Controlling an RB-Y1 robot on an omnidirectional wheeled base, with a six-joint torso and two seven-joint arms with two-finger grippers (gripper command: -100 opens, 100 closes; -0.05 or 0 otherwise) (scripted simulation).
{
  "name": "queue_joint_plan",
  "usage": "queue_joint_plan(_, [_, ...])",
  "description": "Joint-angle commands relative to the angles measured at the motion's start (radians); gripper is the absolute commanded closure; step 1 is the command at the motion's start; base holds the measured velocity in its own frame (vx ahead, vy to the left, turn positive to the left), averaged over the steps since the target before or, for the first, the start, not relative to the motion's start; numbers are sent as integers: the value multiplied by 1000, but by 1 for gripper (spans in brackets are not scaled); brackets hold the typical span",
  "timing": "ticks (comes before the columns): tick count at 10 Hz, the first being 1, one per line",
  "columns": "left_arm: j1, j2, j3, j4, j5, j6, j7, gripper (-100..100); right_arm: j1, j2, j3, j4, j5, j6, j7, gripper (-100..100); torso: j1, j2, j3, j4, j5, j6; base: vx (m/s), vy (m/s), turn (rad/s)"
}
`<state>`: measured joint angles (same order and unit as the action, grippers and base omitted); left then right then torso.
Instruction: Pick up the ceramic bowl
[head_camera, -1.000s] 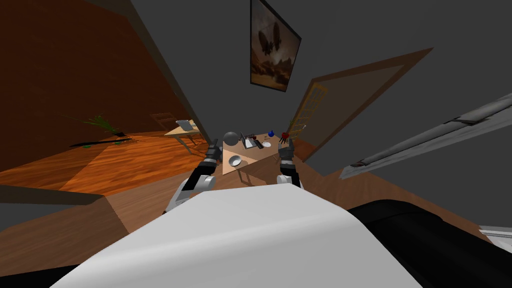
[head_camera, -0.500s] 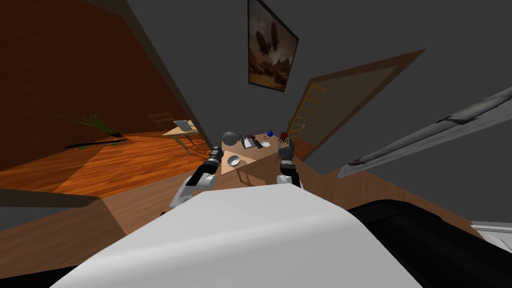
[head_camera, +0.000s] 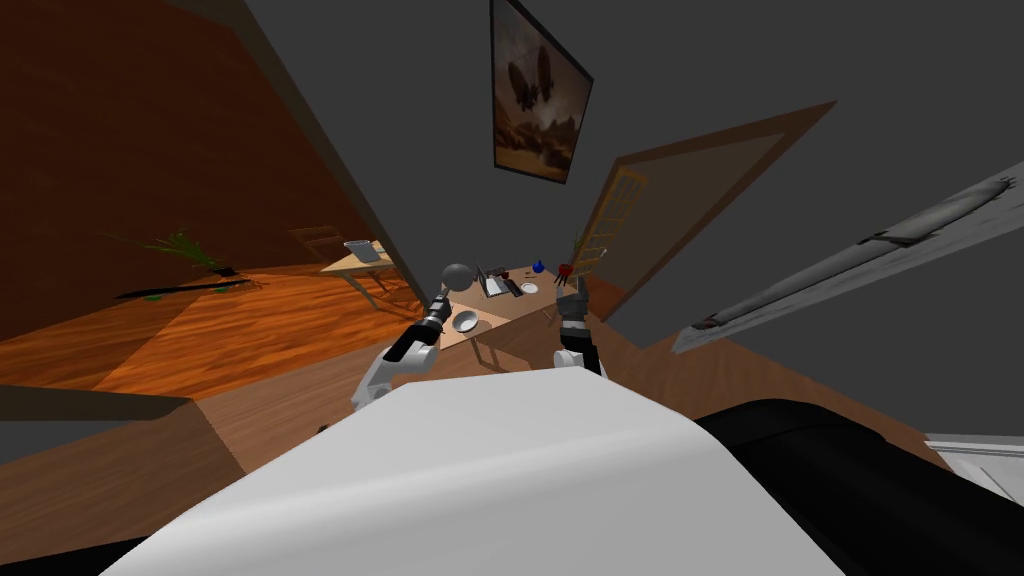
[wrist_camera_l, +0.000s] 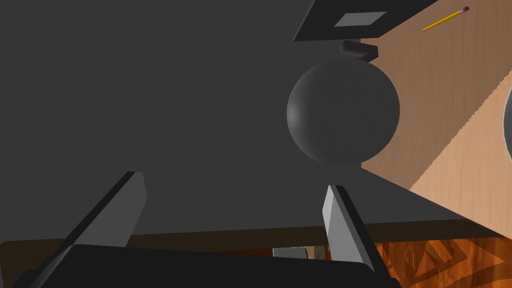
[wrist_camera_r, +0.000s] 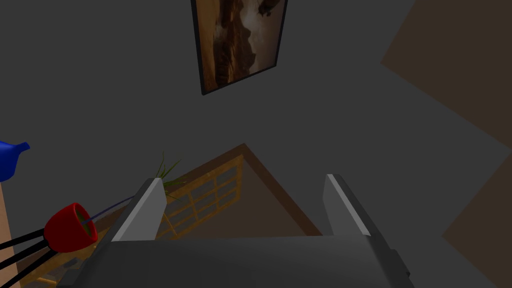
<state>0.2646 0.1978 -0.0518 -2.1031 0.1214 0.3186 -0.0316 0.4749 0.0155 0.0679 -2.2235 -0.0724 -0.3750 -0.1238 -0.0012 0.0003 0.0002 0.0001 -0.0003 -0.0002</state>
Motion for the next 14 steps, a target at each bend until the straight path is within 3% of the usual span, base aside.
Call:
queue_joint_plan(1, [-14, 5, 1, 17, 6, 41, -3, -100, 0, 0, 0, 0, 0, 0, 0, 0, 0, 0, 0, 0, 0, 0, -4, -17, -11])
queue_joint_plan(14, [-156, -22, 10, 211, 4, 399, -45, -100, 0, 0, 0, 0, 0, 0, 0, 0, 2, -1, 0, 0, 0, 0, 1, -7, -13])
